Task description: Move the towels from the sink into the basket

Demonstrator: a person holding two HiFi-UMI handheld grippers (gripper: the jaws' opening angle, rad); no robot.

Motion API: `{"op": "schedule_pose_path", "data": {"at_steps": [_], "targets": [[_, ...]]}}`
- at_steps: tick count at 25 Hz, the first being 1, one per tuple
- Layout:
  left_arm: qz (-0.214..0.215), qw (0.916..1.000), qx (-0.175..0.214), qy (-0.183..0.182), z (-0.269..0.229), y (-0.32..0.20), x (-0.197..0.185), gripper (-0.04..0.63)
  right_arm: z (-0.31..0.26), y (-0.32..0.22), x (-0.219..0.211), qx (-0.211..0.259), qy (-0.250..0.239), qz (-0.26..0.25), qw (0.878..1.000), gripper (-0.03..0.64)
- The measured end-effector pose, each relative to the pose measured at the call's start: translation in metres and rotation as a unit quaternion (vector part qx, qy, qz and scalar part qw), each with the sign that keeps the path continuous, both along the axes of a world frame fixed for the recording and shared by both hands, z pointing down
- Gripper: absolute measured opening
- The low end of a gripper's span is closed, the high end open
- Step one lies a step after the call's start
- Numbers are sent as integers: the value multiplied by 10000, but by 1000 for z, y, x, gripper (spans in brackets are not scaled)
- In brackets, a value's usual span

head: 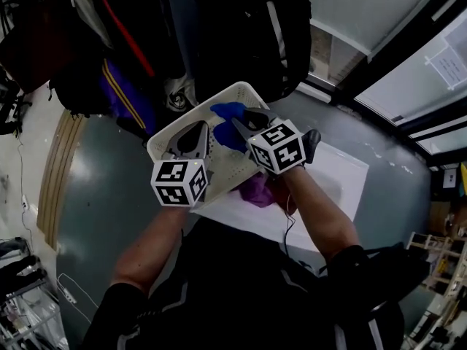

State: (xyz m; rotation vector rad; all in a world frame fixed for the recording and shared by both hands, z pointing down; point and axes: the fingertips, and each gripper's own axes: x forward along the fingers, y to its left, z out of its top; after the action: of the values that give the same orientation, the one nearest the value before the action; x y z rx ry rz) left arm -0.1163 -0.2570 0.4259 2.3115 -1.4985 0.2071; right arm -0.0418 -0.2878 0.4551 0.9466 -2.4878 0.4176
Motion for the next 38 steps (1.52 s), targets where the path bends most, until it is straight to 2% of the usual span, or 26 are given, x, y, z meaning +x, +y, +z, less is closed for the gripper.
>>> {"op": "schedule_pose_path", "data": {"at_steps": [5,12,17,22,27,32,35,38], "targets": [[16,9993,-357,-61,37,-13,-4,6,48,-16,-3,-282,555,93,9980,91],[197,9963,-831,4,77,-19,-2,6,102,-29,-12,-809,1073,234,9906,91],[20,9959,-901,-37,93,-29,-12,7,130,-35,-22,-1154,1301,206,9846,92],[254,9939,-1066,77,104,-30,-6,6,156,-37,-22,-1530,1420,403,9771,95],[308,9935,-1093,105,110,-32,-7,6,177,-40,-17,-1672,1620,614,9706,98],[388,9924,-1162,116,115,-30,-8,6,185,-40,-19,-1786,1528,776,9689,104],[441,9929,-1100,74,112,-30,-9,6,182,-39,-18,-1739,1578,839,9684,119],[514,9931,-1041,150,105,-31,-9,6,168,-41,-16,-1491,1631,955,9706,166]]}}
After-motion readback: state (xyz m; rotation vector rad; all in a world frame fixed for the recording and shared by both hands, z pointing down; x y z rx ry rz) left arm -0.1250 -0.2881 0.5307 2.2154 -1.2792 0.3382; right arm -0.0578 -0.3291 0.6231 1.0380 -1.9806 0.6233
